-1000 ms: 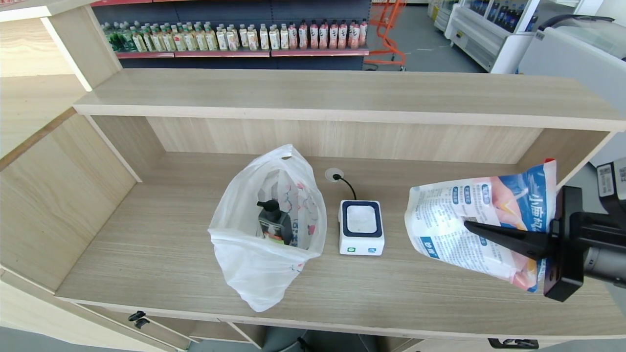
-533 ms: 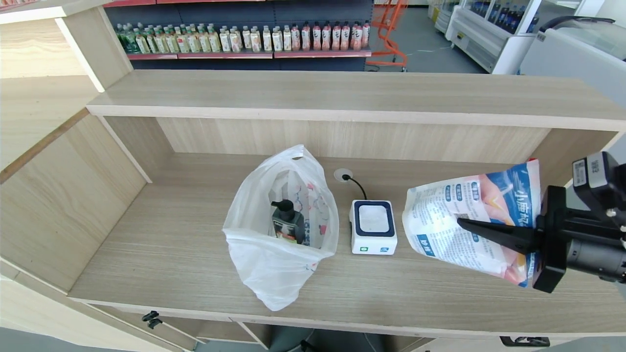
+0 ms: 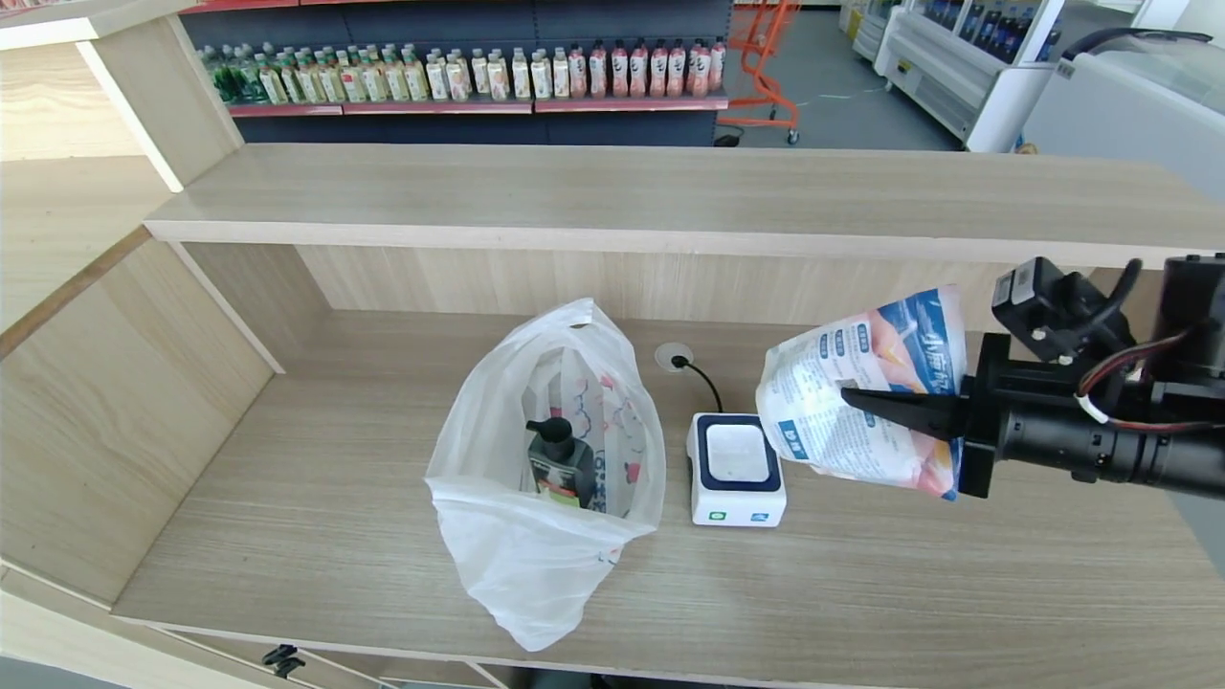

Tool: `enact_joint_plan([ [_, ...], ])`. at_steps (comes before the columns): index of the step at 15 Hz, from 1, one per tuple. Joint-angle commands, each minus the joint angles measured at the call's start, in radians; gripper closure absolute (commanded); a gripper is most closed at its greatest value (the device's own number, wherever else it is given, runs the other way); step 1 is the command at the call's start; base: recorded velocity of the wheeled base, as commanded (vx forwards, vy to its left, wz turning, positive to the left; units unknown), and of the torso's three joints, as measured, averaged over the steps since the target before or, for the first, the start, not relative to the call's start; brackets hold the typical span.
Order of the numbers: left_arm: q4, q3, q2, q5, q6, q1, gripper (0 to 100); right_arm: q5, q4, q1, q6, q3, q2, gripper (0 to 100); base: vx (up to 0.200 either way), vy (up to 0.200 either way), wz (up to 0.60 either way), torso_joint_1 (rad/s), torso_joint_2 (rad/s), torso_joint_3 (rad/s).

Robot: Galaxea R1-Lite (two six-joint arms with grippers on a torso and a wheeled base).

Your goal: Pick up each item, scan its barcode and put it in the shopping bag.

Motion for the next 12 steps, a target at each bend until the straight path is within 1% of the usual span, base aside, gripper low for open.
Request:
enact_joint_plan([
  [1,0.0,0.0,0.0,0.0,0.0,0.0,0,0.0,0.0,-0.006,-0.056,-0.006,0.082,100,0.0,0.0,0.0,0.0,0.0,0.0],
  [3,0.0,0.0,0.0,0.0,0.0,0.0,0,0.005,0.0,-0.029,-0.179,-0.004,0.128,100,0.0,0.0,0.0,0.0,0.0,0.0],
  [6,0.0,0.0,0.0,0.0,0.0,0.0,0,0.01,-0.007,-0.031,-0.277,-0.019,0.181,100,0.0,0.0,0.0,0.0,0.0,0.0],
  [10,0.0,0.0,0.0,0.0,0.0,0.0,0,0.037,-0.151,-0.022,-0.3,-0.03,0.272,100,0.0,0.0,0.0,0.0,0.0,0.0],
  [11,0.0,0.0,0.0,0.0,0.0,0.0,0,0.068,-0.198,-0.013,-0.299,-0.03,0.305,100,0.0,0.0,0.0,0.0,0.0,0.0],
  [12,0.0,0.0,0.0,0.0,-0.002,0.0,0,0.079,-0.203,-0.011,-0.3,-0.032,0.322,100,0.0,0.0,0.0,0.0,0.0,0.0],
])
